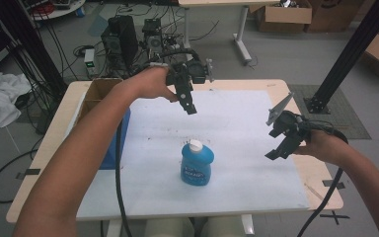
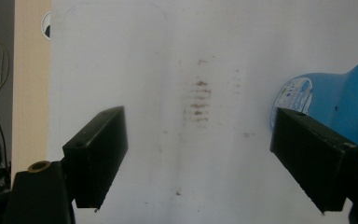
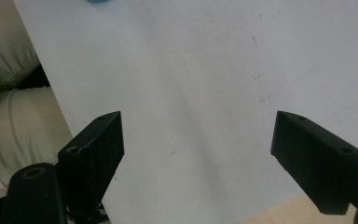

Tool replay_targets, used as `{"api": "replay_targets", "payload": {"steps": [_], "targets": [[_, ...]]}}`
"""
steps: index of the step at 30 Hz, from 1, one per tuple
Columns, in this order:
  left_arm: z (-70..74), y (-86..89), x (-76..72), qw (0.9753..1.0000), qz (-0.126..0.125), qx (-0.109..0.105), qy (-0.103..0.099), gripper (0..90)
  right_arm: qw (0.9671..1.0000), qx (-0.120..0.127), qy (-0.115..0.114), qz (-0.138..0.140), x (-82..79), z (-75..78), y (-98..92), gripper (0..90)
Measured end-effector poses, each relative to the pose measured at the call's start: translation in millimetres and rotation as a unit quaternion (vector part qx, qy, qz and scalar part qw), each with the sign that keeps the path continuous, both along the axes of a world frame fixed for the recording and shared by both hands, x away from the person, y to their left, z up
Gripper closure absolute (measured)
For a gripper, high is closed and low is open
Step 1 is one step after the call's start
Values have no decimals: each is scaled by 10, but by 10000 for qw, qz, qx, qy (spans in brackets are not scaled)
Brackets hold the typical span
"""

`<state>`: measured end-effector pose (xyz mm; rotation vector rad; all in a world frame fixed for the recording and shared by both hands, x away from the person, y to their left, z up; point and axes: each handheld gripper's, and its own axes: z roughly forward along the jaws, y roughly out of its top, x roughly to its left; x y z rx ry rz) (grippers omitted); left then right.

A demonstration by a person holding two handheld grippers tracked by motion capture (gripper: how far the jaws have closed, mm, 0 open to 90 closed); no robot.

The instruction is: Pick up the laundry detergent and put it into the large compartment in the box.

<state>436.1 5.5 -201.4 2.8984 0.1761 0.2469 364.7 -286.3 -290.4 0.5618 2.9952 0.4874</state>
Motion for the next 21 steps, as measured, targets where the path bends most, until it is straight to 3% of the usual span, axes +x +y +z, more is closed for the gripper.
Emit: {"api": "replay_targets", "payload": {"steps": [21], "targets": [[36, 21, -78, 10000, -55, -8, -13, 197, 10000, 1, -47, 21, -58, 38, 48, 172]]}}
